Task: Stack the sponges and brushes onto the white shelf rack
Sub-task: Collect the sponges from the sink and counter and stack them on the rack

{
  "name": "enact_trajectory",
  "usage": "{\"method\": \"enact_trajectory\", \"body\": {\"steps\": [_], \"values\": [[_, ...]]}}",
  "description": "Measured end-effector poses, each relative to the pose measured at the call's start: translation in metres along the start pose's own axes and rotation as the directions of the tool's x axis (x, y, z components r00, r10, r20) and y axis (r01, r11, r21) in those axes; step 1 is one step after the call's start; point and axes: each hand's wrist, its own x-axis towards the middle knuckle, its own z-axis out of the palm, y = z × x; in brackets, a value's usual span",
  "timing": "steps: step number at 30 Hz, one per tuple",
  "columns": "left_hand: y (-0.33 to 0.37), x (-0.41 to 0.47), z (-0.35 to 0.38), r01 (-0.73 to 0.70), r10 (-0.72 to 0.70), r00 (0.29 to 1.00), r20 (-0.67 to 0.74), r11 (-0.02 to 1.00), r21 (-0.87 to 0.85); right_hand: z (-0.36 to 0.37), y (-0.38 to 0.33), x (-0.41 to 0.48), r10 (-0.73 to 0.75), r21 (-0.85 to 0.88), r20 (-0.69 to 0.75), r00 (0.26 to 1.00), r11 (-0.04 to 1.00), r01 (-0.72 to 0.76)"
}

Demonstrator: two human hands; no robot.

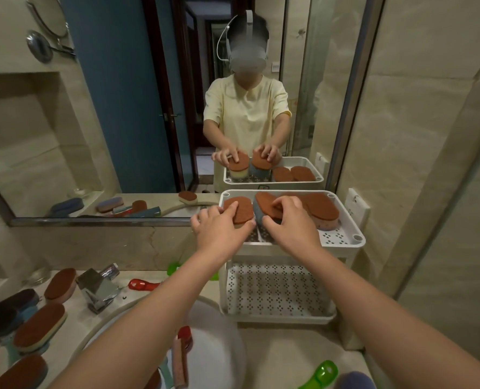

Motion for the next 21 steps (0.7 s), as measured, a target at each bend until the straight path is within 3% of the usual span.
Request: {"method": "enact_trajectory", "body": {"steps": [7, 15, 21], "values": [[0.003, 0.018, 0.006, -0.022, 0.014, 0.998, 0.066, 0.994, 0.112, 0.004, -0.002, 0.013, -0.101, -0.255, 0.002, 0.995, 0.962, 0.098], [0.007, 0.023, 0.007, -0.043, 0.023, 0.991, 0.132, 0.986, 0.158, 0.005, 0.002, 0.01, -0.041, -0.222, 0.051, 0.998, 0.974, 0.052], [0.008, 0.027, 0.005, -0.085, 0.054, 0.99, 0.133, 0.967, 0.241, 0.005, 0.003, 0.01, 0.043, -0.234, 0.006, 0.999, 0.971, -0.04]]}}
